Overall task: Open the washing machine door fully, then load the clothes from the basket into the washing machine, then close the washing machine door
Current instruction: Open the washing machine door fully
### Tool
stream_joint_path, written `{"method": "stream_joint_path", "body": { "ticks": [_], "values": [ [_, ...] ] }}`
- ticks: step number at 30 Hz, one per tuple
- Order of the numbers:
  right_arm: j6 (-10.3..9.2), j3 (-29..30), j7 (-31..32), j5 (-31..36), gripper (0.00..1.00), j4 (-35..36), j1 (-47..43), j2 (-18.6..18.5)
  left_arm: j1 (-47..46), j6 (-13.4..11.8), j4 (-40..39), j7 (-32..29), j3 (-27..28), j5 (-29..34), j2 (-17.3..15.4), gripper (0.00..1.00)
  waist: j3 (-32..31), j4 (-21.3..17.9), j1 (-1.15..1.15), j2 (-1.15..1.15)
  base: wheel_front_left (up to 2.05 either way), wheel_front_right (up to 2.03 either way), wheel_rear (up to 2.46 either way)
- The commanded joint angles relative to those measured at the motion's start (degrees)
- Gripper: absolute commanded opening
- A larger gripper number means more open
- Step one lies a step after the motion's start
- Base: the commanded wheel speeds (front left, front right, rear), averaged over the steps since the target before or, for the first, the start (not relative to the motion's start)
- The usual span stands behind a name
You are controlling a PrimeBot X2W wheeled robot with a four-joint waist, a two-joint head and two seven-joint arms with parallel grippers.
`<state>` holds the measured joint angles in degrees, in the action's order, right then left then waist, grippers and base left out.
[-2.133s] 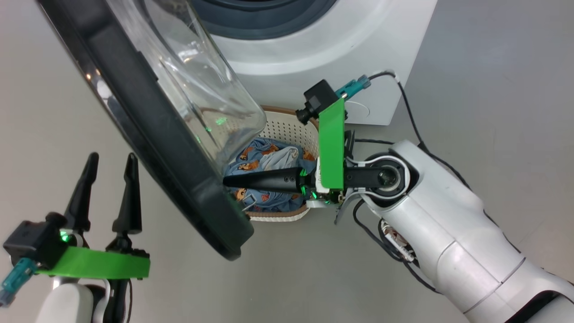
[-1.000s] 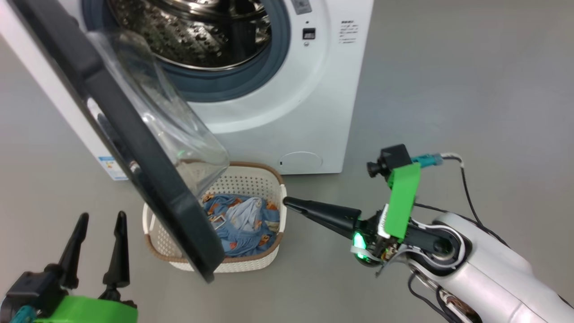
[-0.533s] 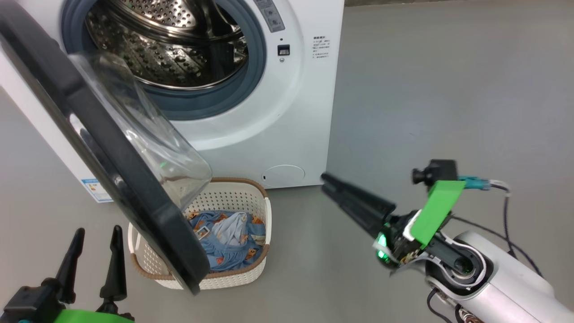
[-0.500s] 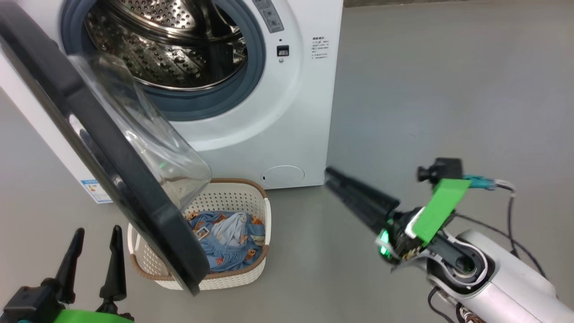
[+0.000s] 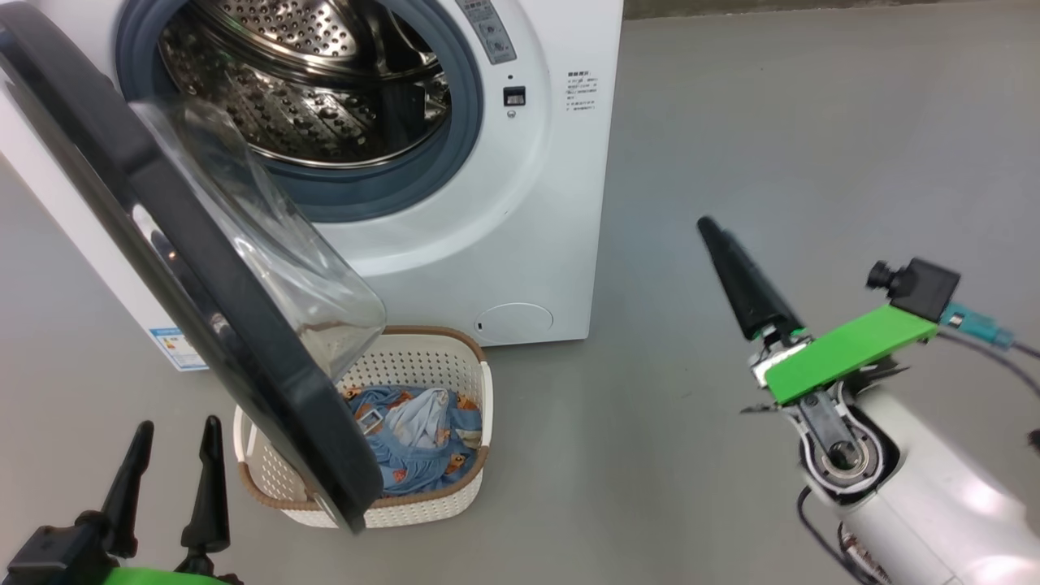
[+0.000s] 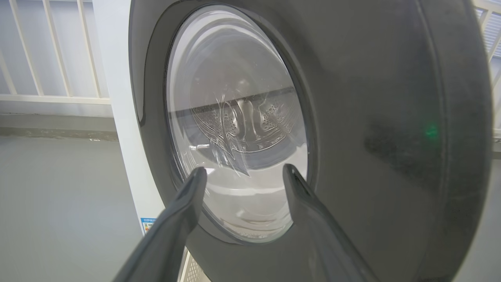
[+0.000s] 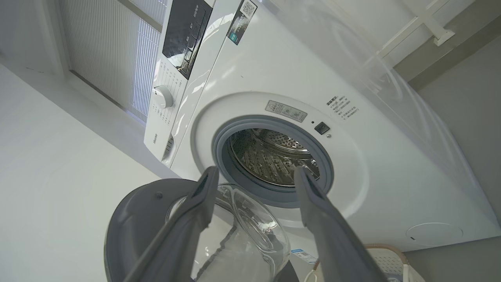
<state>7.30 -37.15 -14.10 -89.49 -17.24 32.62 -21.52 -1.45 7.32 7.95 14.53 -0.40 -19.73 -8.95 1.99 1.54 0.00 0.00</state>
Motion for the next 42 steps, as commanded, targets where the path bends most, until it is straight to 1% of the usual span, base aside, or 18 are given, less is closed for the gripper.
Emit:
{"method": "stream_joint_path", "body": {
  "ticks": [1, 3, 6, 8, 11, 14, 16, 17, 18, 19, 24, 29, 38, 42],
  "values": [
    [0.19, 1.16, -0.74, 3.73, 1.0, 0.05, 1.48, 0.48, -1.33, 0.17, -1.39, 0.47, 2.05, 0.29, -1.08, 1.0, -0.1, -0.07, 0.0, 0.0, 0.0, 0.0, 0.0],
    [0.19, 5.62, -0.84, 9.84, 1.0, -1.98, 1.47, 1.78, -1.07, 0.17, -1.38, 0.47, 2.18, 0.35, -1.04, 1.0, -0.22, -0.21, 0.0, 0.0, 0.0, 0.0, 0.0],
    [0.19, 14.13, -0.87, 21.33, 1.0, -3.51, 0.15, 4.85, -0.85, 0.17, -1.5, 0.47, 2.26, 0.49, -0.92, 1.0, -0.32, -0.24, 0.0, 0.0, 0.0, 0.0, 0.0],
    [0.19, 19.64, -0.88, 29.37, 1.0, -3.38, -1.21, 7.19, -0.78, 0.17, -1.63, 0.47, 2.32, 0.57, -0.85, 1.0, -0.32, -0.28, 0.0, 0.0, 0.0, 0.0, 0.0],
    [0.19, 26.17, -0.88, 40.04, 1.0, -1.92, -3.71, 10.63, -0.69, 0.17, -1.8, 0.47, 2.4, 0.62, -0.78, 1.0, -0.33, -0.37, 0.0, 0.0, 0.0, 0.0, 0.0],
    [0.19, 30.82, -0.89, 48.46, 1.0, 0.32, -6.43, 13.49, -0.56, 0.17, -1.91, 0.47, 2.57, 0.66, -0.69, 1.0, -0.33, -0.54, 0.0, 0.0, 0.0, 0.0, 0.0],
    [0.19, 32.65, -0.89, 53.49, 1.0, 1.9, -8.25, 14.54, -0.49, 0.17, -1.96, 0.47, 2.63, 0.7, -0.64, 1.0, -0.33, -0.66, 0.0, 0.0, 0.0, 0.0, 0.0],
    [0.19, 34.23, -0.89, 57.8, 1.0, 3.28, -10.11, 15.31, -0.43, 0.17, -1.97, 0.47, 2.69, 0.75, -0.61, 1.0, -0.34, -0.79, 0.0, 0.0, 0.0, 0.0, 0.0],
    [0.19, 35.0, -0.89, 59.78, 1.0, 4.1, -10.98, 15.65, -0.42, 0.17, -1.98, 0.47, 2.73, 0.78, -0.62, 1.0, -0.35, -0.87, 0.0, 0.0, 0.0, 0.0, 0.0],
    [0.19, 35.0, -0.89, 59.78, 1.0, 4.1, -10.98, 15.65, -0.42, 0.17, -1.98, 0.47, 2.73, 0.78, -0.62, 1.0, -0.35, -0.87, 0.0, 0.0, 0.0, 0.0, 0.0],
    [0.19, 38.08, -0.89, 68.77, 1.0, 7.72, -15.47, 17.01, -0.1, 0.17, -2.49, 0.47, 3.19, 1.21, -0.14, 1.0, -0.35, -1.33, 0.0, 0.0, 0.0, 0.0, 0.0],
    [0.19, 38.8, -0.89, 75.84, 1.0, 10.42, -19.68, 17.77, 0.11, 0.17, -2.78, 0.47, 3.31, 1.52, 0.17, 1.0, -0.32, -1.6, 0.0, 0.0, 0.0, 0.0, 0.0],
    [0.19, 40.09, -0.89, 82.7, 1.0, 13.08, -26.22, 18.55, 0.01, 0.17, -2.77, 0.47, 3.21, 1.57, 0.33, 1.0, -0.34, -1.38, 0.0, 0.0, 0.0, 0.0, 0.0],
    [0.19, 40.43, -0.89, 83.31, 1.0, 13.28, -28.58, 18.61, 0.35, 0.17, -2.86, 0.47, 3.32, 1.78, 0.42, 1.0, -0.44, -1.25, 0.0, 0.0, 0.0, 0.0, 0.0]
  ]
}}
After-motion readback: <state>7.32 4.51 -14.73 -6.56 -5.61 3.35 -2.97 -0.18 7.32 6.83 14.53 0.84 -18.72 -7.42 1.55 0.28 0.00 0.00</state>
